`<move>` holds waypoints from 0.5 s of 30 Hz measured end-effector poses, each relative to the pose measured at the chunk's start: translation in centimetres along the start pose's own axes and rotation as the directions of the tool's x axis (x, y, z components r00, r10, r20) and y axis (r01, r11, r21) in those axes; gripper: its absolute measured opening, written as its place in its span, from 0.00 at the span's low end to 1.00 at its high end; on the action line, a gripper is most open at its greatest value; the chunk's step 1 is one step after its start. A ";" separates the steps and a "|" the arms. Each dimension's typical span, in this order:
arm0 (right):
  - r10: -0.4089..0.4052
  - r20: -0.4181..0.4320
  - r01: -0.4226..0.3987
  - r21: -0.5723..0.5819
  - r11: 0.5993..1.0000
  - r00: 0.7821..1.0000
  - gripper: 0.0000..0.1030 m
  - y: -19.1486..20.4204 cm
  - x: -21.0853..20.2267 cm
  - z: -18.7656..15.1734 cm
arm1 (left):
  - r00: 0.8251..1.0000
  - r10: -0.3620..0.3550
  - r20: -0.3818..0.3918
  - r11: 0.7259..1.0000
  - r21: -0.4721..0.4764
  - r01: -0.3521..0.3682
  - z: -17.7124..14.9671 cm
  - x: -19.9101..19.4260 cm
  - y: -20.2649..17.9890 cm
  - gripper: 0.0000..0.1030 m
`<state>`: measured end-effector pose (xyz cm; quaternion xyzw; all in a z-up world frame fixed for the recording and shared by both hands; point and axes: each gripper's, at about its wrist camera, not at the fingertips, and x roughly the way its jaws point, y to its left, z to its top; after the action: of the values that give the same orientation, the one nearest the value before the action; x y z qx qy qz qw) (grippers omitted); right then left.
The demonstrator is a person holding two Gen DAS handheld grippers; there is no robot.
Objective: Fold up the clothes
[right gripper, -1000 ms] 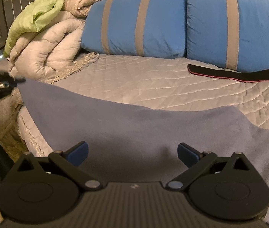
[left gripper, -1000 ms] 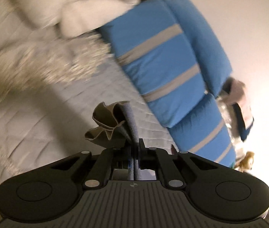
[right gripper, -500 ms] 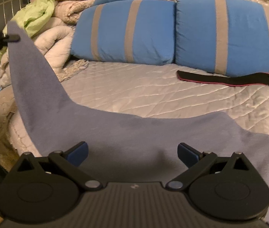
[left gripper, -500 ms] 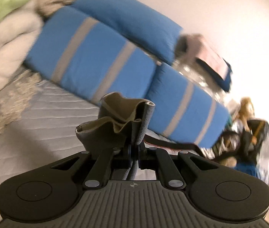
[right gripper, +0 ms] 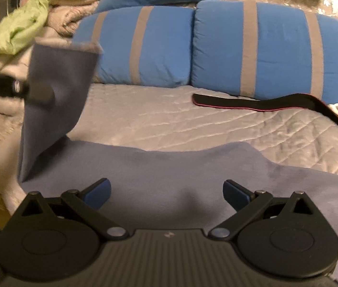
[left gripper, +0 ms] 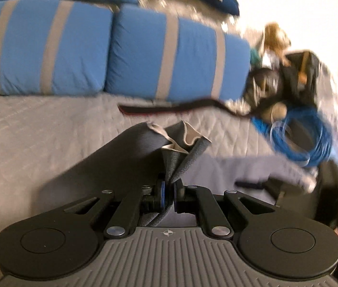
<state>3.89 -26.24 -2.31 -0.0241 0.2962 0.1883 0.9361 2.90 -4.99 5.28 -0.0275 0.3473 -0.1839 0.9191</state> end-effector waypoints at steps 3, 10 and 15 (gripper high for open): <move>-0.038 -0.012 0.037 -0.036 0.999 0.999 1.00 0.1 0.2 -0.3 | 0.998 0.026 -0.051 0.998 0.055 -0.024 -1.7 2.0 -1.0 0.35; -0.095 -0.019 0.091 -0.154 0.984 0.995 1.00 1.0 0.5 -1.2 | 0.999 0.042 -0.004 0.993 0.110 -0.042 -3.7 0.0 0.4 0.63; -0.072 0.024 0.076 -0.355 0.932 0.997 1.00 4.0 0.1 -2.2 | 0.989 0.140 0.043 0.975 0.171 -0.145 -5.2 -1.2 1.8 0.66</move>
<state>1.30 -22.85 -3.93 -0.2032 0.2514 0.2036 0.9242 -0.73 -2.45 1.79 0.0746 0.3170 -0.1468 0.9340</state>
